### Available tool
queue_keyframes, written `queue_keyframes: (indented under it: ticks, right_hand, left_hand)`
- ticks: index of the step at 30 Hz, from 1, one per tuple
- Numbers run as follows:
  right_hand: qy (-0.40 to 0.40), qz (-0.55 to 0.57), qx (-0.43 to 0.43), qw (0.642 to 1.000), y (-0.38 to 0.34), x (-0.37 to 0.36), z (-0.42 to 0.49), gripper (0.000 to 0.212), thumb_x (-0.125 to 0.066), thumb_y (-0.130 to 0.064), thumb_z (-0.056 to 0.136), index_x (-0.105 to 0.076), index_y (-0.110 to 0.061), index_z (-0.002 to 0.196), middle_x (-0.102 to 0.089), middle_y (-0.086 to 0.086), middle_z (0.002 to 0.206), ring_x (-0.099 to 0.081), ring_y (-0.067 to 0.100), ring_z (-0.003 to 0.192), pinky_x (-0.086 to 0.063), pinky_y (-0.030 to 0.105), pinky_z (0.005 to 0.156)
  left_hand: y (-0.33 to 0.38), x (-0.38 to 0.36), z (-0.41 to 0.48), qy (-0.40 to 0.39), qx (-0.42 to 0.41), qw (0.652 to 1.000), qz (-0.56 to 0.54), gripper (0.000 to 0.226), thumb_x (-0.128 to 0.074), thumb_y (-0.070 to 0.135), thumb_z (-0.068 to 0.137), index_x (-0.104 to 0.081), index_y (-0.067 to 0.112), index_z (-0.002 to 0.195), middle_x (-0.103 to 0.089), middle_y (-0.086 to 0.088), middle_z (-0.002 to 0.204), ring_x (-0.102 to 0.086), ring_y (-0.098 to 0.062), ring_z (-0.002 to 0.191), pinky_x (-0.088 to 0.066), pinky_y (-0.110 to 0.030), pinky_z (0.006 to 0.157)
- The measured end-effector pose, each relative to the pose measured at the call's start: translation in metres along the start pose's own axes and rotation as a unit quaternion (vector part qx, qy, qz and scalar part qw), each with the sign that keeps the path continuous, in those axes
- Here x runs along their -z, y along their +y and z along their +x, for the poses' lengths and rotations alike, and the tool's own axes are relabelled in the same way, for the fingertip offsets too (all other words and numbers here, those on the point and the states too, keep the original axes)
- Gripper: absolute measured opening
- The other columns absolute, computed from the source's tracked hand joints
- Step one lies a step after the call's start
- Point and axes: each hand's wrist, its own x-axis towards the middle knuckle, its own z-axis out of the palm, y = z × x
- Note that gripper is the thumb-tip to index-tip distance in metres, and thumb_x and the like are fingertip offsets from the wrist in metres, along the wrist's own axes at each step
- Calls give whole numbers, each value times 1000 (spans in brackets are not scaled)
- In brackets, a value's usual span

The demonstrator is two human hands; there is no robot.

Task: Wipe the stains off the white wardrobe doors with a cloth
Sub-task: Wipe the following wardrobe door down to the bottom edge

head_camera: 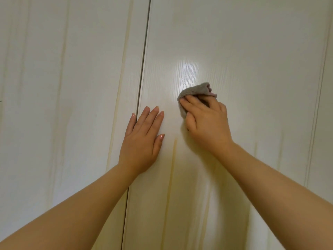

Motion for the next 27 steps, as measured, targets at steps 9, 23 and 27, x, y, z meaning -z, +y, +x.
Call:
queue_keyframes:
  ticks: [9,23,27]
  right_hand:
    - [-174,371,-192,892,19,52,30,60,-34,6,85,-33,-23,137,-49,-9,120,-48,8,113,-40,15,93]
    - [-115,-10,-136,984,44,36,-14,49,-36,-15,97,-28,-11,145,-19,5,154,-11,22,143,-12,31,113]
    - [-90,0,-112,990,49,30,-19,48,-39,-14,97,-30,-8,144,-22,10,152,-14,25,143,-10,32,114]
  left_hand:
    - [79,26,67,9,35,981,-190,50,-36,20,89,-48,0,133,-48,-20,135,-44,-22,123,-28,-19,108]
    - [52,8,62,-47,-10,998,46,47,-37,31,89,-55,3,122,-49,-24,135,-42,-40,129,-26,-51,111]
    - [48,-6,11,-21,-63,996,54,55,-40,28,91,-32,2,139,-47,-25,138,-38,-39,131,-22,-49,115]
